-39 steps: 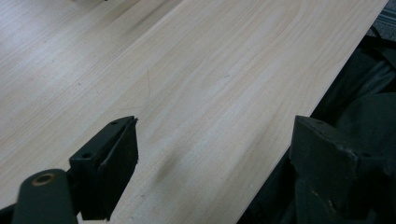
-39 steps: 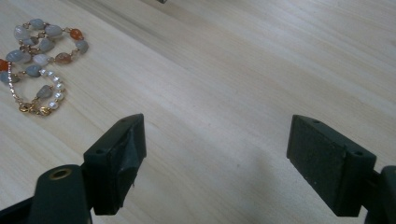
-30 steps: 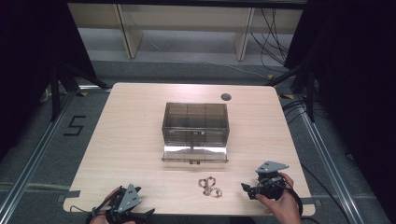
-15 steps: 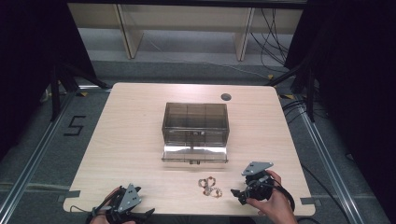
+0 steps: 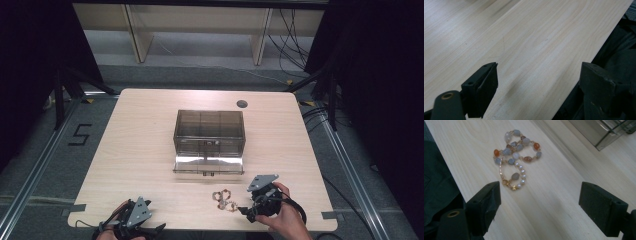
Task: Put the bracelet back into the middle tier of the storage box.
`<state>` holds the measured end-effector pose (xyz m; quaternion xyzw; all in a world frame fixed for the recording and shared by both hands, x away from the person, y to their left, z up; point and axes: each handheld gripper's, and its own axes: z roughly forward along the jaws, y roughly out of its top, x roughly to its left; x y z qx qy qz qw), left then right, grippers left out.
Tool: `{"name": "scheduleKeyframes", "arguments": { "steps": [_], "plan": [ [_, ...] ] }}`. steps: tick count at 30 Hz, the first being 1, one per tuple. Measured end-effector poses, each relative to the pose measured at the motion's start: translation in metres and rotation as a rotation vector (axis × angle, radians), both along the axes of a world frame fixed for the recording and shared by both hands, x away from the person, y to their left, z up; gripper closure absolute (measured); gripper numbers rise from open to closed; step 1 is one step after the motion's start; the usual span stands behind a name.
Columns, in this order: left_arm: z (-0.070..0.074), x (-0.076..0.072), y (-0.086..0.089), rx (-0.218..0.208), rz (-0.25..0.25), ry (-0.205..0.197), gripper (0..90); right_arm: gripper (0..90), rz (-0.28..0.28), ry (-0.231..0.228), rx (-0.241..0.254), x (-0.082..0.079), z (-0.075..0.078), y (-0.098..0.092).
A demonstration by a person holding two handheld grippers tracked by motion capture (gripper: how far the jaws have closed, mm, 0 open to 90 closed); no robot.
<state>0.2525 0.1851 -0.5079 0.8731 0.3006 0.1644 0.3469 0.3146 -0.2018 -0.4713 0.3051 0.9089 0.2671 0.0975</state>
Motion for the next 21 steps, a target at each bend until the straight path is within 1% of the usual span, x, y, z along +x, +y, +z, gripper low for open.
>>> {"name": "scheduleKeyframes", "arguments": {
  "steps": [1, 2, 3, 4, 5, 6, 7, 8, 9, 10, 11, 12, 13, 15, 16, 17, 18, 19, 20, 21],
  "plan": [
    [0.000, 0.000, 0.000, 0.002, 0.000, -0.001, 15.6, 18.9, 0.007, 0.001, 0.004, 0.000, -0.001, 0.003],
    [0.000, 0.001, 0.000, 0.015, 0.003, -0.007, 15.5, 18.8, 0.011, 0.005, -0.006, 0.000, -0.001, 0.006],
    [-0.001, 0.001, 0.000, 0.016, 0.007, -0.009, 15.6, 18.6, 0.028, 0.016, -0.007, 0.001, -0.001, 0.008],
    [0.000, 0.001, 0.001, 0.016, 0.005, -0.007, 15.5, 18.3, 0.027, 0.006, -0.009, 0.001, -0.001, 0.011],
    [0.000, 0.001, 0.001, 0.016, 0.006, -0.009, 15.6, 18.1, 0.039, 0.013, -0.014, 0.002, -0.001, 0.013],
    [0.000, 0.001, 0.000, 0.015, 0.005, -0.009, 15.6, 18.1, 0.038, 0.004, -0.015, 0.003, -0.002, 0.016],
    [-0.001, 0.001, 0.000, 0.016, 0.004, -0.008, 15.6, 18.1, 0.054, 0.010, -0.023, 0.003, -0.001, 0.019],
    [-0.001, 0.001, 0.000, 0.010, 0.002, -0.005, 15.6, 18.1, 0.056, 0.011, -0.022, 0.004, -0.001, 0.023],
    [0.000, 0.000, 0.001, 0.016, -0.003, -0.002, 15.6, 18.1, 0.061, 0.002, -0.028, 0.005, -0.001, 0.024],
    [0.000, 0.000, 0.001, 0.011, 0.002, -0.005, 15.6, 18.2, 0.073, 0.012, -0.029, 0.005, -0.001, 0.027],
    [0.000, 0.000, 0.001, 0.011, 0.002, -0.005, 15.6, 18.2, 0.073, 0.012, -0.029, 0.005, -0.001, 0.027],
    [0.000, 0.000, 0.000, 0.022, 0.015, -0.022, 15.6, 18.2, 0.080, 0.004, -0.035, 0.007, -0.003, 0.030],
    [0.000, 0.000, 0.001, 0.022, 0.008, -0.015, 15.6, 18.2, 0.087, 0.023, -0.042, 0.008, -0.003, 0.033],
    [0.000, 0.000, 0.001, 0.006, 0.001, -0.001, 15.6, 18.1, 0.128, 0.015, -0.061, 0.011, -0.005, 0.038],
    [0.000, 0.000, 0.001, 0.023, 0.011, -0.017, 15.6, 17.8, 0.122, 0.027, -0.063, 0.011, -0.005, 0.039],
    [0.000, 0.000, 0.001, 0.023, 0.010, -0.018, 15.6, 17.3, 0.113, 0.032, -0.068, 0.011, -0.005, 0.041],
    [-0.001, 0.000, 0.001, 0.016, 0.002, -0.006, 15.5, 17.1, 0.126, 0.036, -0.071, 0.013, -0.006, 0.043],
    [-0.001, 0.000, 0.001, 0.016, 0.002, -0.006, 15.5, 17.1, 0.126, 0.036, -0.071, 0.013, -0.006, 0.043],
    [-0.001, 0.000, 0.001, 0.013, 0.000, -0.005, 15.5, 17.0, 0.134, 0.026, -0.073, 0.014, -0.006, 0.044],
    [0.000, 0.001, 0.001, 0.022, 0.009, -0.018, 15.5, 16.7, 0.123, 0.030, -0.082, 0.015, -0.007, 0.047]
  ]
}}
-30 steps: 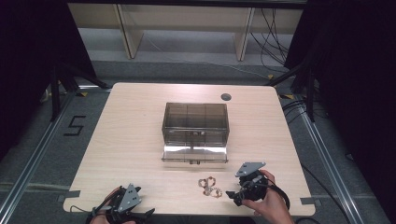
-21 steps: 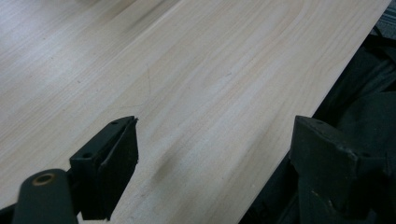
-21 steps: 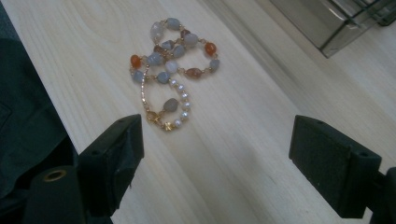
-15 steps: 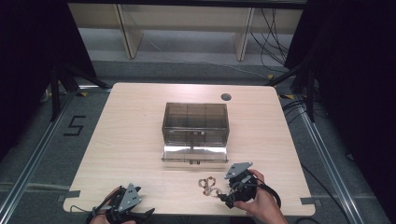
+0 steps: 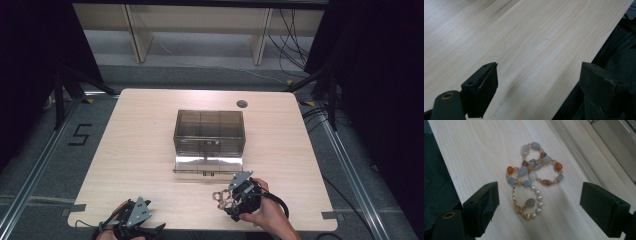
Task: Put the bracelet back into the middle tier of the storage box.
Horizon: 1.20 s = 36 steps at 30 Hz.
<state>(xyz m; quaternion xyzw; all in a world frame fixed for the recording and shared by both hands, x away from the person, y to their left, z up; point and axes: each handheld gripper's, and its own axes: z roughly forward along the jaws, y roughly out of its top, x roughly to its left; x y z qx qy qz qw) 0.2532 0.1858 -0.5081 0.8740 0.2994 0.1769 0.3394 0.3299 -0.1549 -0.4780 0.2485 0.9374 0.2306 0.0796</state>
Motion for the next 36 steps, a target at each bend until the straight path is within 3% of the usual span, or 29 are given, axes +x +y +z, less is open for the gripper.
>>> {"name": "scheduleKeyframes", "arguments": {
  "steps": [6, 7, 16, 18, 19, 22, 31, 32, 33, 36],
  "plan": [
    [0.001, 0.000, 0.000, 0.002, -0.001, 0.000, 15.6, 16.8, 0.020, 0.017, -0.015, 0.005, -0.004, 0.008],
    [0.001, -0.001, 0.000, -0.016, -0.006, 0.006, 15.6, 16.8, 0.010, 0.020, -0.020, 0.006, -0.004, 0.009],
    [0.000, 0.000, 0.000, 0.000, 0.001, 0.000, 15.5, 17.0, 0.043, 0.032, -0.038, 0.013, -0.008, 0.018],
    [0.001, -0.001, 0.000, -0.016, -0.006, 0.005, 15.5, 17.1, 0.044, 0.039, -0.045, 0.013, -0.010, 0.021],
    [0.002, -0.001, 0.001, 0.005, -0.012, 0.007, 15.5, 17.1, 0.045, 0.044, -0.048, 0.013, -0.010, 0.022],
    [0.001, -0.001, 0.000, -0.016, -0.005, 0.002, 15.6, 17.0, 0.053, 0.049, -0.059, 0.014, -0.011, 0.025],
    [0.001, 0.000, 0.001, -0.002, -0.018, 0.016, 15.5, 18.4, 0.058, 0.066, -0.079, 0.017, -0.014, 0.029],
    [0.000, 0.000, 0.000, 0.000, -0.001, -0.001, 15.5, 19.3, 0.059, 0.068, -0.079, 0.017, -0.014, 0.030],
    [0.001, -0.001, 0.000, -0.015, -0.006, 0.006, 15.5, 20.0, 0.064, 0.069, -0.079, 0.018, -0.014, 0.030],
    [0.002, -0.001, 0.000, 0.000, -0.013, 0.004, 15.5, 21.5, 0.061, 0.072, -0.082, 0.018, -0.013, 0.030]
  ]
}}
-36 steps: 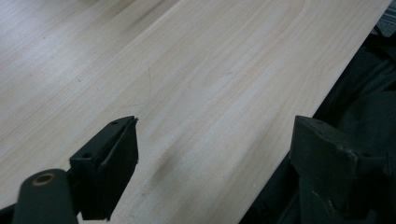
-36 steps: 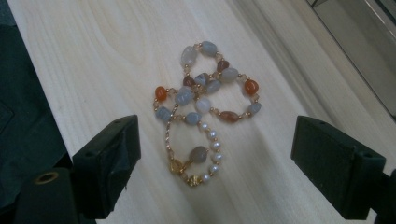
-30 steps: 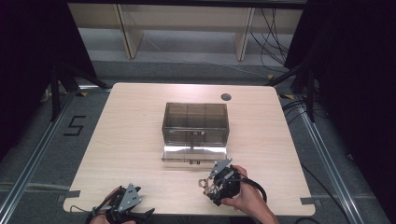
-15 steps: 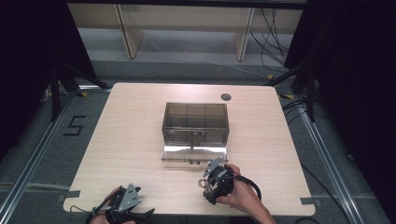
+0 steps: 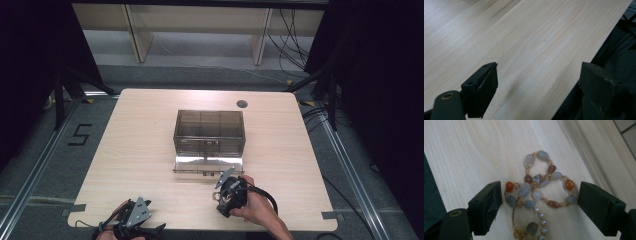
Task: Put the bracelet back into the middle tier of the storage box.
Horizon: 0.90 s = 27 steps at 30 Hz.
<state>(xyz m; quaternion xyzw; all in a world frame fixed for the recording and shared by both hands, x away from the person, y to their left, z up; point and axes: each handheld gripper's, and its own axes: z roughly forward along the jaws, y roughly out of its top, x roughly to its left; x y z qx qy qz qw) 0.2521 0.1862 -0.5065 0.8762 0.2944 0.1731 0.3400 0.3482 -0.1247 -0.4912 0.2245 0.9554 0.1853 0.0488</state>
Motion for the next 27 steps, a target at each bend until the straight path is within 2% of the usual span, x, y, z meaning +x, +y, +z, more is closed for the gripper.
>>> {"name": "scheduleKeyframes", "arguments": {
  "steps": [1, 2, 4, 5, 6, 8, 9, 10, 12, 14, 15, 16, 17, 18, 19, 21, 22, 23, 25, 26, 27],
  "plan": [
    [-0.002, 0.000, -0.001, -0.023, -0.001, 0.016, 15.5, 23.0, 0.006, 0.006, -0.004, 0.001, 0.000, 0.001],
    [0.000, 0.000, 0.000, -0.011, 0.006, 0.003, 15.6, 23.5, 0.004, 0.013, -0.001, 0.002, 0.000, 0.001],
    [-0.001, 0.000, -0.001, -0.018, 0.003, 0.005, 15.5, 27.5, -0.008, 0.007, -0.009, 0.002, 0.001, 0.002],
    [-0.001, 0.000, 0.000, -0.006, -0.001, 0.004, 15.5, 29.8, 0.003, 0.009, -0.005, 0.002, 0.002, 0.002],
    [-0.001, 0.000, 0.000, -0.016, 0.005, 0.007, 15.5, 30.5, 0.018, 0.006, -0.005, 0.003, 0.002, 0.002],
    [0.000, 0.000, 0.000, 0.002, 0.005, -0.001, 15.6, 34.9, 0.000, 0.015, -0.005, 0.004, 0.003, 0.002],
    [-0.001, 0.000, -0.001, -0.023, 0.001, 0.011, 15.5, 37.0, -0.002, 0.015, -0.006, 0.004, 0.004, 0.001],
    [-0.001, -0.001, -0.001, -0.020, 0.006, 0.002, 15.5, 39.5, -0.016, 0.013, -0.014, 0.004, 0.004, 0.002],
    [-0.002, 0.000, -0.001, -0.020, -0.003, 0.018, 15.6, 45.3, -0.013, 0.017, -0.018, 0.004, 0.006, 0.002],
    [0.000, 0.000, 0.000, -0.009, 0.005, -0.004, 15.6, 49.6, 0.005, 0.022, -0.021, 0.004, 0.007, 0.003],
    [-0.001, 0.000, -0.001, -0.026, 0.000, 0.009, 15.6, 51.1, 0.007, 0.022, -0.027, 0.004, 0.007, 0.003],
    [-0.001, 0.000, 0.000, -0.006, 0.002, 0.001, 15.6, 53.3, 0.000, 0.025, -0.031, 0.003, 0.008, 0.004],
    [-0.001, 0.000, -0.001, -0.022, -0.004, 0.019, 15.6, 56.8, 0.000, 0.028, -0.035, 0.003, 0.008, 0.004],
    [-0.001, 0.000, -0.001, -0.022, -0.001, 0.015, 15.6, 60.5, 0.010, 0.028, -0.039, 0.004, 0.008, 0.005],
    [0.000, 0.000, 0.000, 0.003, 0.003, 0.000, 15.6, 65.1, 0.009, 0.032, -0.043, 0.003, 0.009, 0.005],
    [0.000, -0.001, -0.001, -0.020, 0.005, 0.007, 15.6, 70.3, 0.021, 0.043, -0.045, 0.003, 0.010, 0.005],
    [0.000, -0.001, 0.000, -0.003, -0.001, 0.000, 15.6, 71.3, 0.027, 0.040, -0.046, 0.003, 0.010, 0.005],
    [-0.001, -0.001, 0.000, -0.017, -0.003, 0.011, 15.6, 71.7, 0.029, 0.040, -0.049, 0.002, 0.010, 0.006],
    [-0.001, 0.000, -0.001, -0.014, 0.009, 0.001, 15.7, 74.3, 0.039, 0.039, -0.052, 0.002, 0.010, 0.006],
    [-0.001, 0.000, -0.001, -0.014, 0.002, 0.005, 15.6, 81.3, 0.058, 0.046, -0.048, 0.002, 0.010, 0.006],
    [-0.001, 0.000, -0.001, -0.021, 0.001, 0.011, 15.7, 81.5, 0.051, 0.044, -0.047, 0.001, 0.010, 0.007]
  ]
}}
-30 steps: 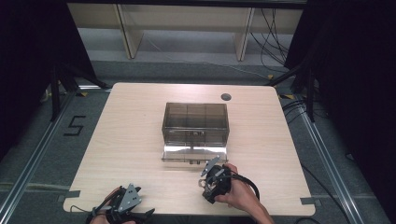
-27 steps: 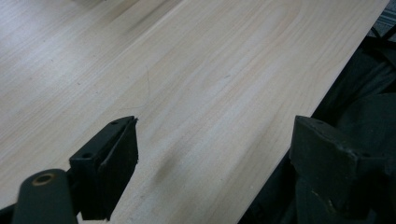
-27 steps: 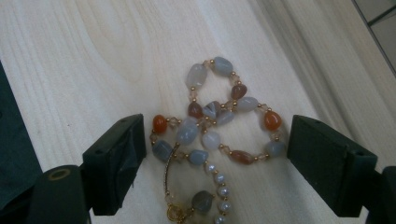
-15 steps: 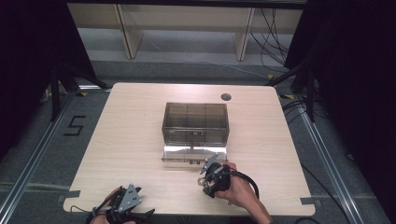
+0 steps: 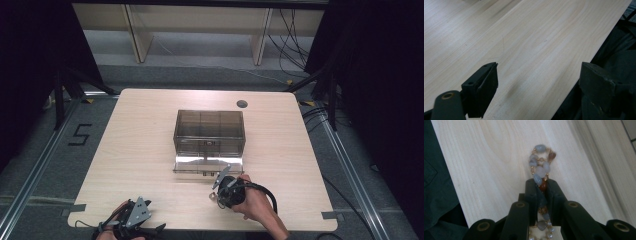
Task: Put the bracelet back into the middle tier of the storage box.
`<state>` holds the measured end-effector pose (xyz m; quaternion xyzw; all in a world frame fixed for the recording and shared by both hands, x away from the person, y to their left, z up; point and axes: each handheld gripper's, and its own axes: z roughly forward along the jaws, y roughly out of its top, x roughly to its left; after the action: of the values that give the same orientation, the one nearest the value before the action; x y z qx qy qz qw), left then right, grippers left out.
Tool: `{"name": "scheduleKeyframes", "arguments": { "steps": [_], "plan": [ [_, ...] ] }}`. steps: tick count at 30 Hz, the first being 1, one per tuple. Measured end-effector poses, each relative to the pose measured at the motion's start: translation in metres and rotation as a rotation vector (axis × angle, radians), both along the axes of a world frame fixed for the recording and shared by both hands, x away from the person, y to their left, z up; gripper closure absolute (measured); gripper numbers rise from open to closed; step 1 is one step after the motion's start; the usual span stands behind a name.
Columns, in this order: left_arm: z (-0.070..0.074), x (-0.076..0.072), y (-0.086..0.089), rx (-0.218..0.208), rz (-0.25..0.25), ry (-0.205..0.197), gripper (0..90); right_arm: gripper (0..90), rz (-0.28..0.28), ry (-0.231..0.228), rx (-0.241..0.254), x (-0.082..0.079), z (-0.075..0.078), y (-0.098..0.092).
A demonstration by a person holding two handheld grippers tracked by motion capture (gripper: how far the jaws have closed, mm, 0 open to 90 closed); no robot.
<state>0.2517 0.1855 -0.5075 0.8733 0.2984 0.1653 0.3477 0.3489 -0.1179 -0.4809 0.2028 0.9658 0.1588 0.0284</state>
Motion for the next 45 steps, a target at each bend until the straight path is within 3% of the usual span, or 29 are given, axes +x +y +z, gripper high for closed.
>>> {"name": "scheduleKeyframes", "arguments": {
  "steps": [1, 4, 6, 9, 11, 12, 17, 18, 22, 27, 28, 31, 45],
  "plan": [
    [0.000, 0.000, 0.001, 0.023, 0.005, -0.011, 15.6, 81.8, 0.001, -0.007, -0.007, -0.001, 0.000, 0.000],
    [0.000, 0.000, 0.000, -0.004, 0.002, -0.003, 15.7, 81.8, 0.026, -0.014, -0.021, -0.002, 0.000, 0.002],
    [0.000, 0.000, 0.000, 0.013, 0.002, -0.008, 15.7, 81.9, 0.020, -0.015, -0.026, -0.003, 0.001, 0.003],
    [0.000, 0.000, 0.001, 0.003, 0.001, -0.003, 15.7, 82.0, 0.039, 0.000, -0.033, -0.004, 0.003, 0.003],
    [0.000, 0.000, 0.001, -0.002, -0.004, 0.002, 15.7, 82.1, 0.037, -0.018, -0.030, -0.004, 0.008, 0.002],
    [0.000, 0.001, 0.001, 0.021, 0.004, -0.013, 15.7, 82.1, 0.049, -0.031, -0.021, -0.004, 0.009, 0.001],
    [0.000, 0.000, 0.000, 0.003, 0.001, -0.001, 15.7, 82.1, 0.073, -0.063, -0.012, -0.004, 0.022, -0.003],
    [0.000, 0.000, 0.001, 0.018, 0.008, -0.010, 15.7, 82.1, 0.041, -0.070, 0.000, -0.005, 0.024, -0.005],
    [0.000, 0.000, 0.000, 0.004, 0.002, -0.003, 15.7, 82.2, 0.032, -0.079, 0.013, -0.005, 0.031, -0.008],
    [0.001, 0.000, 0.001, 0.011, 0.003, -0.007, 15.6, 82.2, 0.053, -0.078, 0.024, -0.003, 0.039, -0.012],
    [0.000, 0.000, 0.001, 0.023, 0.011, -0.017, 15.6, 82.2, 0.051, -0.096, 0.025, -0.003, 0.041, -0.013],
    [0.000, 0.001, 0.001, 0.007, 0.006, -0.008, 15.7, 82.1, 0.053, -0.098, 0.031, -0.004, 0.046, -0.015],
    [0.001, 0.000, 0.001, 0.011, 0.001, -0.002, 15.6, 82.1, 0.042, -0.106, 0.062, -0.003, 0.062, -0.020]
  ]
}}
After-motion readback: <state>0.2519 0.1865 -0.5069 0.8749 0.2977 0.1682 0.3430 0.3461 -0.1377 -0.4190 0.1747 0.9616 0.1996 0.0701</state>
